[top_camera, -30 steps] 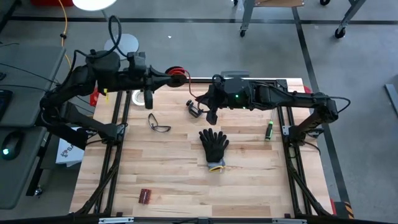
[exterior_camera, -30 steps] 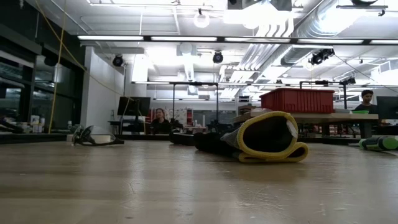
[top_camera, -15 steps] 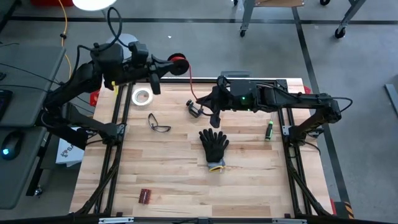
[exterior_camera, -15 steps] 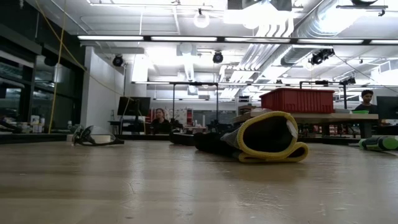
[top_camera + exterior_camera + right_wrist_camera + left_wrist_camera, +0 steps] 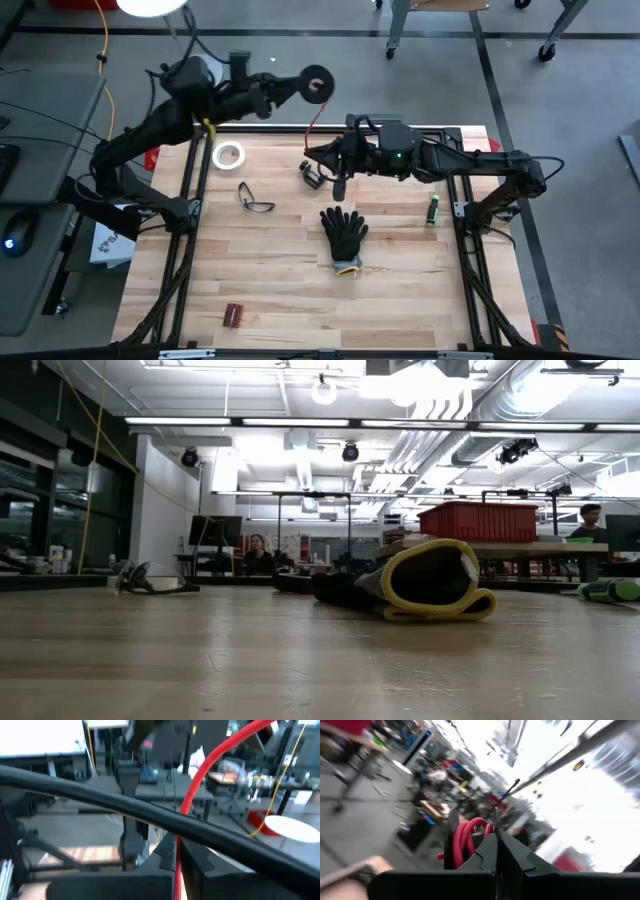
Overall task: Coil cords
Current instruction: Coil the orange wire onto the spool
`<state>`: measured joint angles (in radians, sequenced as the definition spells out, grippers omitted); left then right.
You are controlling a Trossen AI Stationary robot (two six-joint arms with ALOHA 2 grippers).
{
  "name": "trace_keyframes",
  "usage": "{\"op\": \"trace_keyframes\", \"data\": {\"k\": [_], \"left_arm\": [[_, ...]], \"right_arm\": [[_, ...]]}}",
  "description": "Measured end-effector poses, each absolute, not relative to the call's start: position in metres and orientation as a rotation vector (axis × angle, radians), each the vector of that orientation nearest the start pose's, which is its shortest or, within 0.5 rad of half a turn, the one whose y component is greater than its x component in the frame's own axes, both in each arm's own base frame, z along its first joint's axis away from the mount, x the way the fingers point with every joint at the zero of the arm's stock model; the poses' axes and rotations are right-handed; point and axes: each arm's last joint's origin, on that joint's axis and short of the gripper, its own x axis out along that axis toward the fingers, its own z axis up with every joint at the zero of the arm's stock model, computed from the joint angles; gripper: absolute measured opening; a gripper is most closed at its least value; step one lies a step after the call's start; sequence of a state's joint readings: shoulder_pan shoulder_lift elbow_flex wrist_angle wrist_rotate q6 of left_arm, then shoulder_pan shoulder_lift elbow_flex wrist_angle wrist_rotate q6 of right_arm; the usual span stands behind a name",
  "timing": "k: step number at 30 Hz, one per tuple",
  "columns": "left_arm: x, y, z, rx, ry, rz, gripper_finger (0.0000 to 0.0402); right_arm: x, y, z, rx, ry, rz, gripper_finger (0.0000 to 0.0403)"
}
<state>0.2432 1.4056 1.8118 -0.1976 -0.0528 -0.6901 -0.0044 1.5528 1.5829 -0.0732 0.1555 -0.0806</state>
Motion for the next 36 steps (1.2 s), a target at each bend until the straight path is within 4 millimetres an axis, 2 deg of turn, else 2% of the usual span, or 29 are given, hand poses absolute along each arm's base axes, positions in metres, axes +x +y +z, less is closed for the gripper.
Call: {"op": "trace_keyframes", "data": {"k": [7, 11, 14, 18, 23, 31, 36], "left_arm": [[0.293, 0.072, 0.529, -1.017, -0.359, 0.047, 0.0000], [0.298, 0.071, 0.526, -1.115, -0.319, -0.010, 0.0000], [0.291, 0.068, 0.530, -1.145, -0.294, -0.065, 0.0000], [0.271, 0.060, 0.538, -1.169, -0.281, -0.077, 0.0000], [0.255, 0.049, 0.535, -1.203, -0.209, 0.024, 0.0000], [0.256, 0.045, 0.542, -1.143, -0.306, 0.030, 0.0000], [0.264, 0.046, 0.538, -1.168, -0.300, 0.041, 0.0000]], "right_arm": [[0.373, -0.005, 0.430, -0.091, -0.090, -0.139, 0.0000], [0.380, -0.005, 0.427, -0.102, -0.125, -0.141, 0.0000], [0.379, -0.006, 0.430, -0.108, -0.140, -0.144, 0.0000], [0.375, -0.011, 0.434, -0.130, -0.156, -0.157, 0.0000], [0.372, -0.017, 0.440, -0.126, -0.204, -0.128, 0.0000], [0.379, -0.016, 0.438, -0.111, -0.257, -0.081, 0.0000], [0.386, -0.018, 0.435, -0.101, -0.303, -0.091, 0.0000]]}}
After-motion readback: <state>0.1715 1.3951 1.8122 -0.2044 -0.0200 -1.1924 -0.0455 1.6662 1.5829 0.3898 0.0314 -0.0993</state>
